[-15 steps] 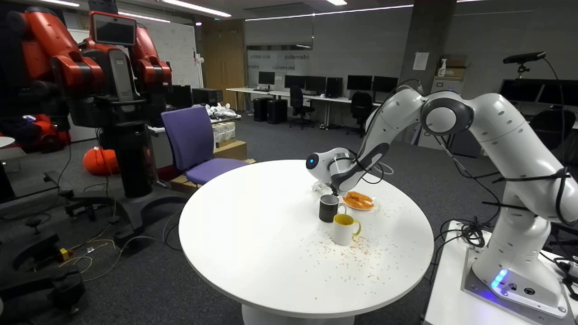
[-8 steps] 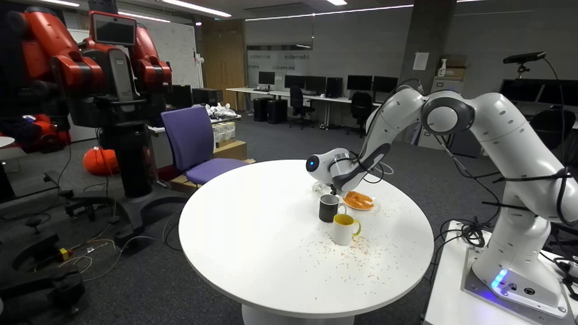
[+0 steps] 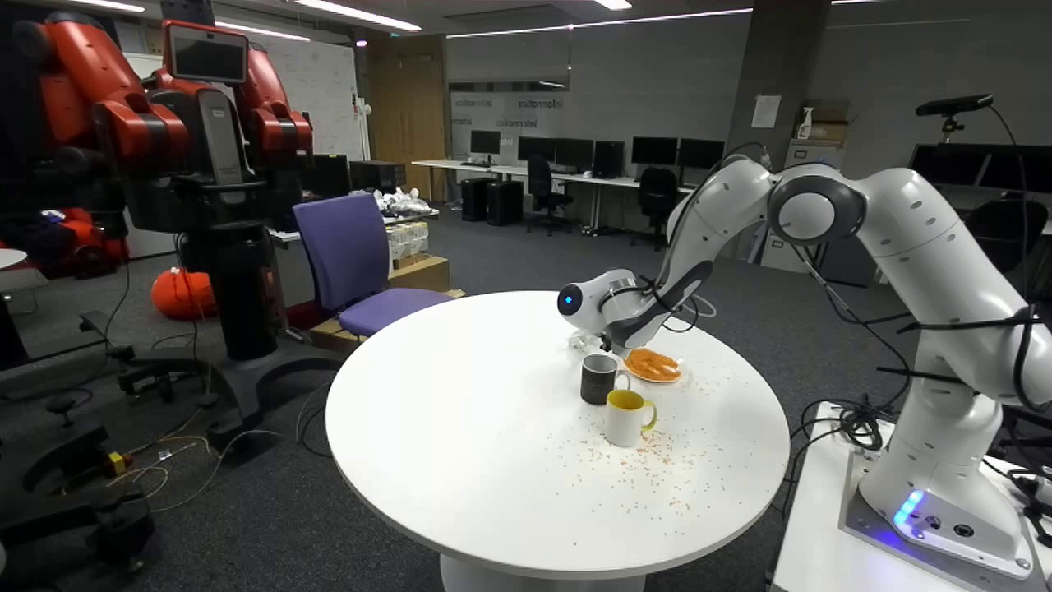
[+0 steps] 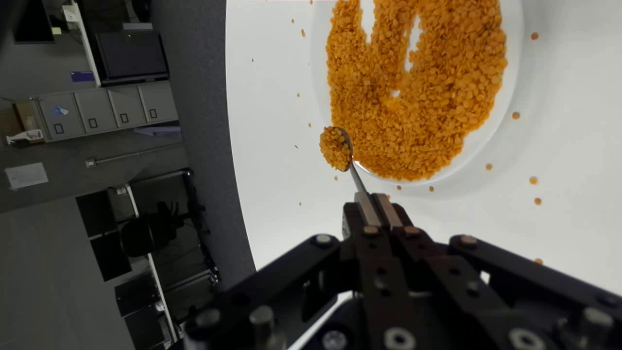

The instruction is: Use the spoon to take some of the contents of the bowl and place in the cup

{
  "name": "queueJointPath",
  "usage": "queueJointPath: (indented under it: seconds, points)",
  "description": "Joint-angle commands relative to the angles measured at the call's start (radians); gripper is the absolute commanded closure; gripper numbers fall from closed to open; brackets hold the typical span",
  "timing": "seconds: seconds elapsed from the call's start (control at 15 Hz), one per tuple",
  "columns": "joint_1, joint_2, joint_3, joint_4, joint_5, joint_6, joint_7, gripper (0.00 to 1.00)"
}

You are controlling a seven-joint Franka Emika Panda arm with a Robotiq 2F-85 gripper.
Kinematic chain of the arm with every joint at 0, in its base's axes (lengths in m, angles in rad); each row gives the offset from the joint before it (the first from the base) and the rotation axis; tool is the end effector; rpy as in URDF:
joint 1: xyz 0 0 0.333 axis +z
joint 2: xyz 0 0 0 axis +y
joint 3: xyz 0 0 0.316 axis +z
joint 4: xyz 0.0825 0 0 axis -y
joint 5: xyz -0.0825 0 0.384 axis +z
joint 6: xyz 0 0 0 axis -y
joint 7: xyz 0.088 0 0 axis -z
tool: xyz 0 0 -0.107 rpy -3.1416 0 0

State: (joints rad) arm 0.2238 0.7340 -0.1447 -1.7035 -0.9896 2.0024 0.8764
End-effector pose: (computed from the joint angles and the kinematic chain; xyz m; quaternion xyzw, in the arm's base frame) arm 0.6442 0.0077 0.1656 0.8831 -0.0550 0.0230 0.4653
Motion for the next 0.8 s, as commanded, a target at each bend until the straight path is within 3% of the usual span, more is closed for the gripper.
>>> queueJointPath:
  seconds: [0.0, 0.73]
  points:
    - [0.003, -0.073, 0.013, -0.066, -0.059, -0.030, 0.059, 0.99]
    - [-0.005, -0.106, 0.054, -0.074, -0.154, -0.113, 0.141, 0.99]
